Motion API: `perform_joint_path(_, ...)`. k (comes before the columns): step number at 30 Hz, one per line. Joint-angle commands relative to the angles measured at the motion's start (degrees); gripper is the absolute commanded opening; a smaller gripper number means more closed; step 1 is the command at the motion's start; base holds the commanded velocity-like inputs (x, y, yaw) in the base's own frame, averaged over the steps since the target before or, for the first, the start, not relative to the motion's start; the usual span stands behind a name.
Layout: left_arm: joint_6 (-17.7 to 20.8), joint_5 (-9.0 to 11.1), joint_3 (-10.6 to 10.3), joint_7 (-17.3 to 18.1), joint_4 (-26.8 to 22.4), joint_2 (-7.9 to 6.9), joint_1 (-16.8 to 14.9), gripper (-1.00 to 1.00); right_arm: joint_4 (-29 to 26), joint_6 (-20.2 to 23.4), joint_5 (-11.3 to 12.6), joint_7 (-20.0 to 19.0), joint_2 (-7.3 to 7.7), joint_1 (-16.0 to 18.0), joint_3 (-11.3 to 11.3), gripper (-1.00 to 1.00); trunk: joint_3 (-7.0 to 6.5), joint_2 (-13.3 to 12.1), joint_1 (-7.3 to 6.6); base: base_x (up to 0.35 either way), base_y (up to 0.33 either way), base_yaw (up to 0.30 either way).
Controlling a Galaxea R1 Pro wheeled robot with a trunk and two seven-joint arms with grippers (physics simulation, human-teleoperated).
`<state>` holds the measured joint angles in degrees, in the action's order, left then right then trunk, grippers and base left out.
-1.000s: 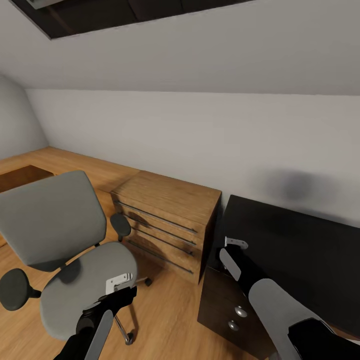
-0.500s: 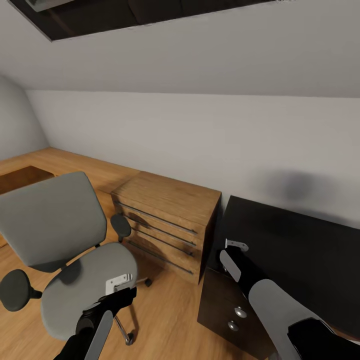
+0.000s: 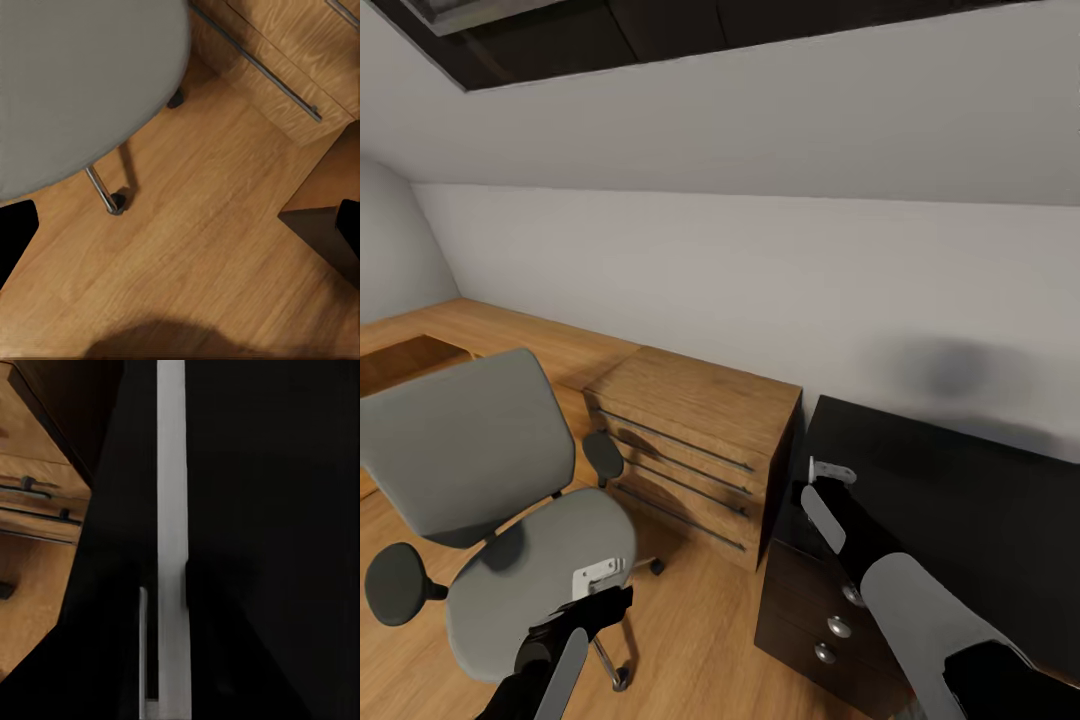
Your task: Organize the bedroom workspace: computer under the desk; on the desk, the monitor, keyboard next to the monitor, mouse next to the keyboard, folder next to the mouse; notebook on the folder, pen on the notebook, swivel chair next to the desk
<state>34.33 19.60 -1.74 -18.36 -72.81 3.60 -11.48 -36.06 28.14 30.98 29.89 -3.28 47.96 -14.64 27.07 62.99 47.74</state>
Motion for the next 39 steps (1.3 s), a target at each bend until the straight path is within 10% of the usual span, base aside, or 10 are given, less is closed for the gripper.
perform_joint_path(1,0.1,0.6,-0.1,-0.6,0.1,-0.01,0.0,1.00,-1.0,0.2,0.7,0.5,0.35,0.0,-0.3,-1.00,-0.12,-0.4,-0.22,0.000,0.000,0.000)
perform_joint_path(17,-0.4,0.6,-0.5,-0.5,4.0,0.79,0.0,1.00,-30.9,10.9,0.9,6.9,5.66,-6.6,0.0,-1.00,-2.99,-6.8,-3.74,-0.062,0.000,0.000)
perform_joint_path(39,-8.0,0.7,-0.6,-0.5,11.2,0.80,0.0,1.00,-39.7,11.3,1.3,7.3,9.64,-16.4,3.3,-1.00,-6.94,-15.6,-8.57,-0.073,0.000,0.000)
